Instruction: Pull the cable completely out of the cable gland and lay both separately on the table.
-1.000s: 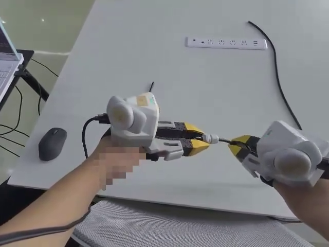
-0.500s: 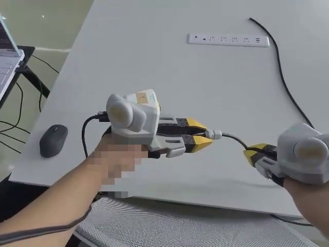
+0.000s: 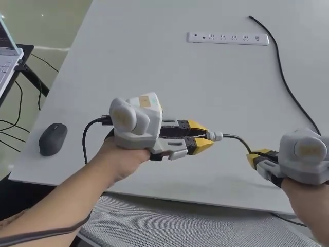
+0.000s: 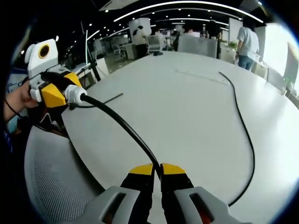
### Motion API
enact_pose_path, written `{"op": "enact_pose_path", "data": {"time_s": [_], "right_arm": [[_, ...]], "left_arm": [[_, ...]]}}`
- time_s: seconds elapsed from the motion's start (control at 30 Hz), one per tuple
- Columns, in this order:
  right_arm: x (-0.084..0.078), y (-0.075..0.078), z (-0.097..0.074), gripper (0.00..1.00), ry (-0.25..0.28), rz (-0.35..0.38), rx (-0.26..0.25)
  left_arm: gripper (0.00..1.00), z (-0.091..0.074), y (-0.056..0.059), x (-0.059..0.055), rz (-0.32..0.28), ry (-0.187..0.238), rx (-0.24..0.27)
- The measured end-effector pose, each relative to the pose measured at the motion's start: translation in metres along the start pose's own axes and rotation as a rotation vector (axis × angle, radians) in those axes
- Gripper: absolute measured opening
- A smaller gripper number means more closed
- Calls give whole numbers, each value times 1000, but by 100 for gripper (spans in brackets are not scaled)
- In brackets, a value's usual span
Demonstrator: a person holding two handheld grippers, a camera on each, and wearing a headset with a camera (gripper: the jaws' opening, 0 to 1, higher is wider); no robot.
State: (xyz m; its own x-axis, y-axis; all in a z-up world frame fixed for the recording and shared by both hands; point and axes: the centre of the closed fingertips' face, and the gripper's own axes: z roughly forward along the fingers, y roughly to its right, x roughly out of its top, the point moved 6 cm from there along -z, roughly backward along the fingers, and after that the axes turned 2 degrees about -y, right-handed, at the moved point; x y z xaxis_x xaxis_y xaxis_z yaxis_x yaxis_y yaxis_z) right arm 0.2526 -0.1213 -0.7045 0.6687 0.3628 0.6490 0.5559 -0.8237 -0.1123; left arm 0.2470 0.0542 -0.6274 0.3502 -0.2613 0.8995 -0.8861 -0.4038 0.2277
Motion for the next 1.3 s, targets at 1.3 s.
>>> {"op": "enact_pose_path", "data": {"time_s": [1.3], "right_arm": [[7,-1,-11,0,43,-195,-2]], "left_arm": [[15,-6,-7,8,-31,11,4]]}}
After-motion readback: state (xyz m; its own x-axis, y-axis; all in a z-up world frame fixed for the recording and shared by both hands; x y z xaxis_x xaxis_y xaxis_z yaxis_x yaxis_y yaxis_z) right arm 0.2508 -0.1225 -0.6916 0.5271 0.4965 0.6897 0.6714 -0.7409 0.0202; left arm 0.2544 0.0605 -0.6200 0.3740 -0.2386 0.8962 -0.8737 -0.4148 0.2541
